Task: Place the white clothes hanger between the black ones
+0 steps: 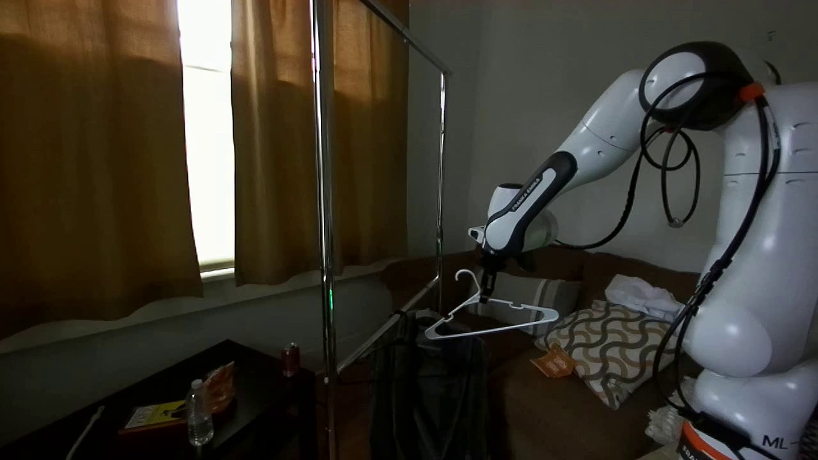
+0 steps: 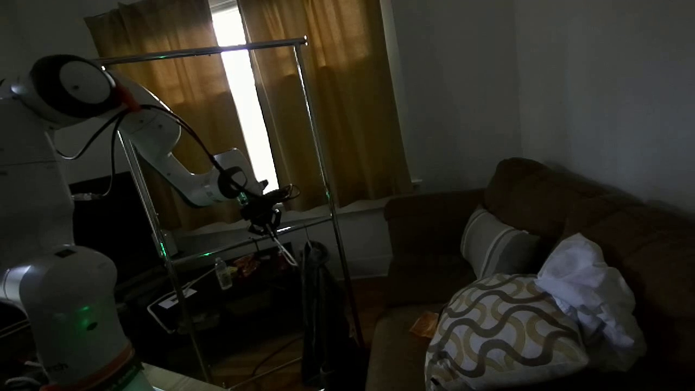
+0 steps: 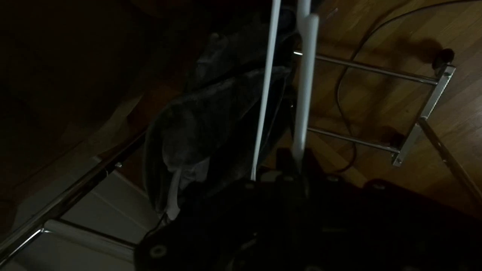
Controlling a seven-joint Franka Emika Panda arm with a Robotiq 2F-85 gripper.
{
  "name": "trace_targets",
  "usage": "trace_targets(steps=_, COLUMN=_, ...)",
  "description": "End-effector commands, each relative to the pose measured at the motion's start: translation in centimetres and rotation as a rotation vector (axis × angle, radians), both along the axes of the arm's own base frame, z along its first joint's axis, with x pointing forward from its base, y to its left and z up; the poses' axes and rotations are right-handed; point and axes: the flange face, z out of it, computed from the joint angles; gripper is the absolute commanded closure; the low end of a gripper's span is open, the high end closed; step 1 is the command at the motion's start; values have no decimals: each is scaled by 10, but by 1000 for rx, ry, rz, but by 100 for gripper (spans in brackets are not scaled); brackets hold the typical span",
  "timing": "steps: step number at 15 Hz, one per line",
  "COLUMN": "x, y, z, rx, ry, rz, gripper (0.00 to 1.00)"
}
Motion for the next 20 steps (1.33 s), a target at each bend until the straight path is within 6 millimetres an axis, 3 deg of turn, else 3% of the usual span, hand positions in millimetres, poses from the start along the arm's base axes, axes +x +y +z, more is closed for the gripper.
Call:
trace_targets(steps=1, x=22, y=19, z=-21, rx=58, ry=-27, rz=34, gripper=98)
trace_targets(steps=6, x=47, y=43, z=-40, rx=134, ry=-28, rz=78, gripper=98)
trace_targets(steps=13, x=86, y=59, z=-68, rx=188, ry=-7, rz=117, gripper=98)
trace_targets(steps=20, x=108, y=85, z=-97, rx=262, ry=3, rz=131, gripper=98)
